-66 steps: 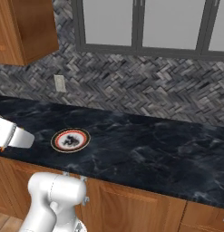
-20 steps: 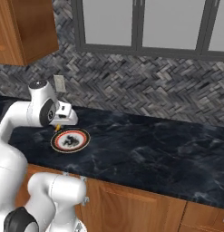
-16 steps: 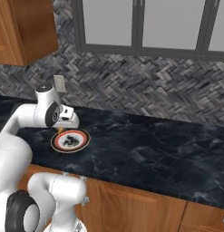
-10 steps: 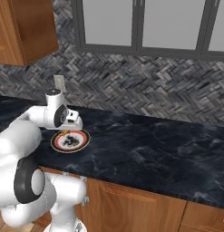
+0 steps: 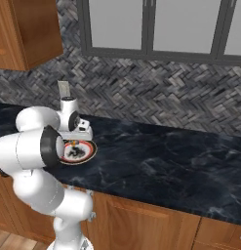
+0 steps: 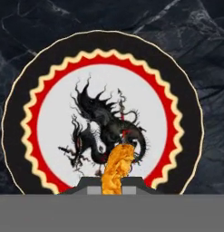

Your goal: Pick shrimp from the fridge and place it on the plate on the counter.

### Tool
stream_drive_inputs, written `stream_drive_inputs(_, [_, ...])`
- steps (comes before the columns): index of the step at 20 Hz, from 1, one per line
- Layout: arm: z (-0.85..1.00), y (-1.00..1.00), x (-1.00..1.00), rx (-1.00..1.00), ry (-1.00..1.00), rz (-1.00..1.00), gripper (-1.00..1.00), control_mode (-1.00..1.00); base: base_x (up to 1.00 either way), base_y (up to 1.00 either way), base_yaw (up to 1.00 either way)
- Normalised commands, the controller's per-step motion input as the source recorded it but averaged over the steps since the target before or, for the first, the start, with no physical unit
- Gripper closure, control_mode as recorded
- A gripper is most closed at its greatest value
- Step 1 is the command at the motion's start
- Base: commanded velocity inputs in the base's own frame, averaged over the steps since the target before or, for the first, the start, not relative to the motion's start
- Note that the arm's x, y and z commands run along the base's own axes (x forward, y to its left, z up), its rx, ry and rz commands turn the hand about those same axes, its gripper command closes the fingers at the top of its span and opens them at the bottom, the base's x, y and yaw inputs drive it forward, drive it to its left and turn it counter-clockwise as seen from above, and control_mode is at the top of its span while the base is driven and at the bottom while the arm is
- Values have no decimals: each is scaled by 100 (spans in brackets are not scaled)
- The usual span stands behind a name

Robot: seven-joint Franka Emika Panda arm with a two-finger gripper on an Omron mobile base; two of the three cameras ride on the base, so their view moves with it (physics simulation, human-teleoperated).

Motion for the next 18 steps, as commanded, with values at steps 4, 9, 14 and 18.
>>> stream_drive_inputs(4, [-37,11,12,0,10,0,100,-100,0,0,0])
stream_drive_inputs(9, [-38,1,-2,0,6,0,100,-100,0,0,0])
stream_drive_inputs(14, [-16,0,-1,0,0,0,100,-100,0,0,0])
stream_drive_inputs(18, [0,0,2,0,0,0,100,-100,0,0,0])
